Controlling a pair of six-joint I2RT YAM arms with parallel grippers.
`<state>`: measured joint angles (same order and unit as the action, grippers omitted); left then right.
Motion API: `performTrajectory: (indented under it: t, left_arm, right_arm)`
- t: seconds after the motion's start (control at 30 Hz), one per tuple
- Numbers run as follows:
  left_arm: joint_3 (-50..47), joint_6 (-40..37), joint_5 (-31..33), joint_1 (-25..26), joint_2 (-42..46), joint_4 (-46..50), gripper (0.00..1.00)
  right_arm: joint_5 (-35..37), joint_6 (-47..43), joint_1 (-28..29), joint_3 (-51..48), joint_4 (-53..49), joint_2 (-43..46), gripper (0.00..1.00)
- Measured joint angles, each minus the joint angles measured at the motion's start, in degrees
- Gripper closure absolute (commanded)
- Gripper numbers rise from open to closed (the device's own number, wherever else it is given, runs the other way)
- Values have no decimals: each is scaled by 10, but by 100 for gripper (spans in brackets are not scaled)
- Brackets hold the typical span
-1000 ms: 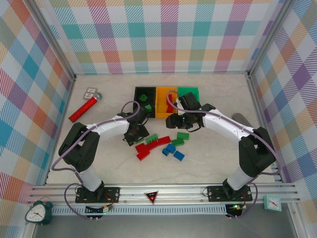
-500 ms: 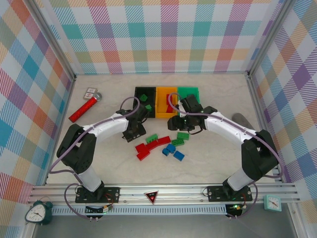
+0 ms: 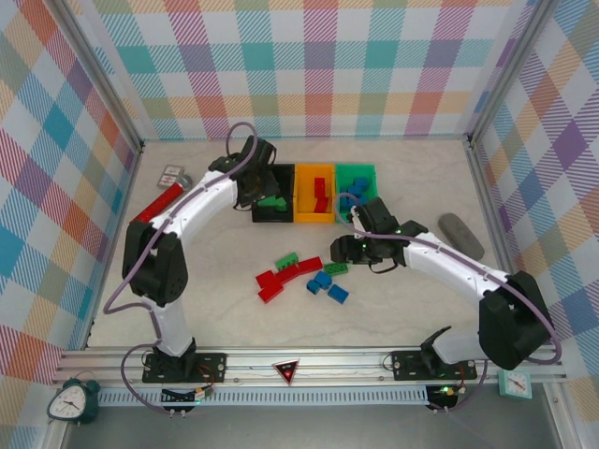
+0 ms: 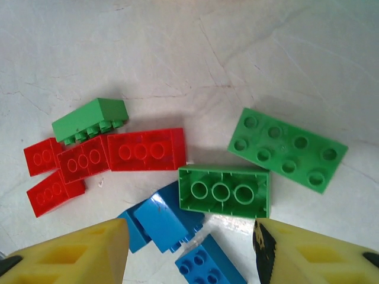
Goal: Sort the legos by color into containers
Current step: Place the lego in the container.
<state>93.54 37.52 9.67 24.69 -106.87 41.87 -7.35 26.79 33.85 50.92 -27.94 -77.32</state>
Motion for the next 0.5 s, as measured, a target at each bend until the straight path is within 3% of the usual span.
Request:
performTrajectory:
  t: [0.27, 0.5]
  left_arm:
    - [43, -44, -50, -21, -50, -7, 35]
    - [-146, -62, -122, -19, 92, -101, 35]
  right_arm:
    - [9, 16, 0, -41, -2, 41, 41]
    - [21, 26, 0, -62, -8, 42, 40]
